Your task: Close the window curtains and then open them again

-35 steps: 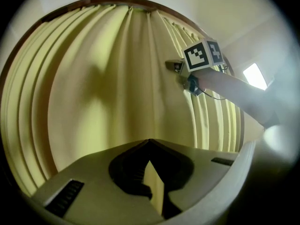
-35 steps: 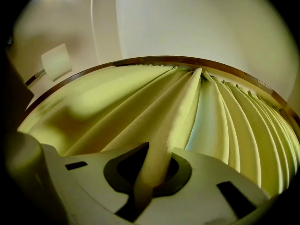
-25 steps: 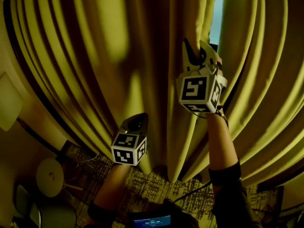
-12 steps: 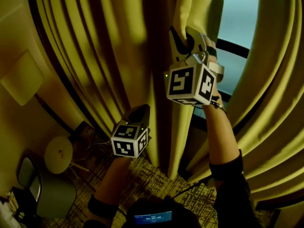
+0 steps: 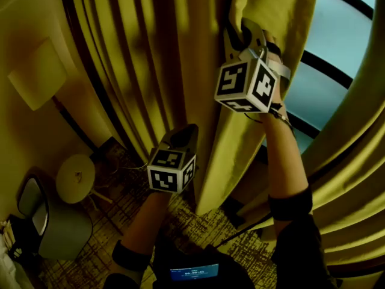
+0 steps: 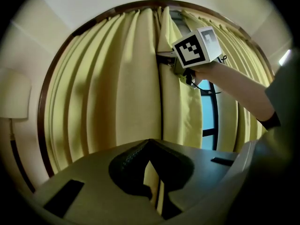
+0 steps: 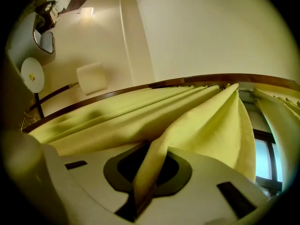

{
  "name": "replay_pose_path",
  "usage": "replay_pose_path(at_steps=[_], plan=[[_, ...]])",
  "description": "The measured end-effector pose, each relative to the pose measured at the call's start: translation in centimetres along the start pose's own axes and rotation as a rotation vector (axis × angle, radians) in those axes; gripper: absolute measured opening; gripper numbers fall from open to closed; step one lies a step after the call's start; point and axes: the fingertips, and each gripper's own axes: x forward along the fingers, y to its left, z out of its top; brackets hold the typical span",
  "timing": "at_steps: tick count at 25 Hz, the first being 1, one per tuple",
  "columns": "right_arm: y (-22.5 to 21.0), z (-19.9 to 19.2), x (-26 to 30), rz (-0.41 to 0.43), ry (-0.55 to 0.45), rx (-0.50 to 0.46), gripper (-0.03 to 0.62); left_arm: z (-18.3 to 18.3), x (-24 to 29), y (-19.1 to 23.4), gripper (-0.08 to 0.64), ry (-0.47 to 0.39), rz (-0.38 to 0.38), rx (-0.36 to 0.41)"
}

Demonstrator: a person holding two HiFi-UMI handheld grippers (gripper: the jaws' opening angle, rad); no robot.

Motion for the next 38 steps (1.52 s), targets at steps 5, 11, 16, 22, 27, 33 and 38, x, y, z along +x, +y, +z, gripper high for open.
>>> replay_pose_path(at_steps=[5,11,16,22,27,33,38], plan=[[2.6,2.5,4.2,-0.01,0.021,-0.011,0.038,0.2,-0.4,5.9,0.001,-0.013,-0.007,0.004],[6.3,5.8,10.1,-0.008,0.034,-0.022,0.038,1.2,-0.5,13.6,0.001,-0.022,-0.016,-0.021],[9.0,9.0,14.0,0.0,0.021,-0.028,0.038,1.5,-0.5,18.9,0.001,-0.022,-0.027,-0.068],[14.3,12.2,17.7,0.05,0.024,-0.048,0.038,1.1,-1.5,24.2,0.001,-0.024,-0.034,-0.088],[17.8,14.4,21.6,0.06,0.04,-0.033,0.039,0.7,-2.4,29.3,0.001,-0.013,-0.034,-0.087],[20.7,18.4,25.1,0.063,0.049,-0.041,0.039,1.1,-4.0,35.3,0.001,-0.006,-0.042,-0.091],[22.1,20.2,26.5,0.059,0.047,-0.046,0.04,0.8,-4.3,37.9,0.001,-0.008,-0.039,-0.107]])
